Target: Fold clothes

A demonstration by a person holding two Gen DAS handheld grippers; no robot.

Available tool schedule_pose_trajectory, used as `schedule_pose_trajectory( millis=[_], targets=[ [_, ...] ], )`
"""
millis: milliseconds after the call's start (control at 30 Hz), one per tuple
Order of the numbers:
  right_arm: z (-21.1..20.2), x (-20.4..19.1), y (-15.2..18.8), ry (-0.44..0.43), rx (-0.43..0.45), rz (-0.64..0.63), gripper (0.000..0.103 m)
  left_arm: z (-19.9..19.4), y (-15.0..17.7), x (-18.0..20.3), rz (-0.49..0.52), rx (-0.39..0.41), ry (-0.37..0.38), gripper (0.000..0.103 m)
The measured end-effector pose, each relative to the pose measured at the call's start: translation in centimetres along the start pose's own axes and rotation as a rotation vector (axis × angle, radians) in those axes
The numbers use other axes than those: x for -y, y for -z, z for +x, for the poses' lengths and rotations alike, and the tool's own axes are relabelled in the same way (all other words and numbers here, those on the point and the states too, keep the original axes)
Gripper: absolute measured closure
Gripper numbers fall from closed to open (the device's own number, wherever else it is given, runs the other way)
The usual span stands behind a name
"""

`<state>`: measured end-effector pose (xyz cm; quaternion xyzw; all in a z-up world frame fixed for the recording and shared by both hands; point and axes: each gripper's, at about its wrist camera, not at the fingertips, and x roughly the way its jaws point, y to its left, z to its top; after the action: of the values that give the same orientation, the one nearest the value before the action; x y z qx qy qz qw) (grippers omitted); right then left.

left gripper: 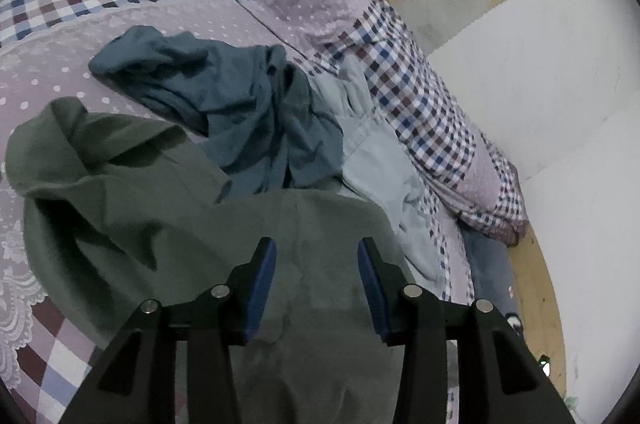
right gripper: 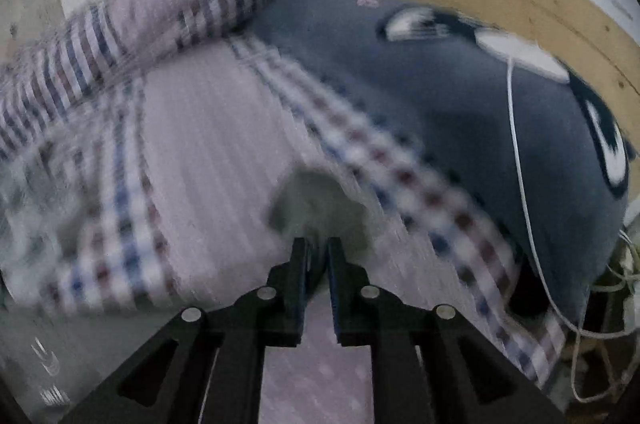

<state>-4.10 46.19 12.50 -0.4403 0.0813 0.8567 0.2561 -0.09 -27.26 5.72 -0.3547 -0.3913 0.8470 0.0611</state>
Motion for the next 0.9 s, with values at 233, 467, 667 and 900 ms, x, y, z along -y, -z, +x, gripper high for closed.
schedule_pose_trajectory(
  millis=[233, 467, 667, 900],
  targets=[
    [-5.9, -7.4, 3.7, -0.216, 0.117, -0.224, 0.059, 1.7, 1.4, 1.8, 0.050, -0.076, 0.031, 0.045],
    [-12.7, -28.1, 7.9, -0.696, 0.157, -0.712, 0.045, 3.1, 2.1, 2.5, 0.043, -0.111, 0.044, 0.044],
    [-15.2, -42.1, 13.4, -0.817, 0.190, -1.019, 0.045, 3.6, 1.7, 1.3, -0.034, -0.129, 0.083, 0.044],
    [-13.2, -49.8, 17.1, -0.719, 0.225, -1.192, 0.096, 3.3, 1.2, 0.5, -0.058, -0.131, 0.100, 0.044]
  ],
)
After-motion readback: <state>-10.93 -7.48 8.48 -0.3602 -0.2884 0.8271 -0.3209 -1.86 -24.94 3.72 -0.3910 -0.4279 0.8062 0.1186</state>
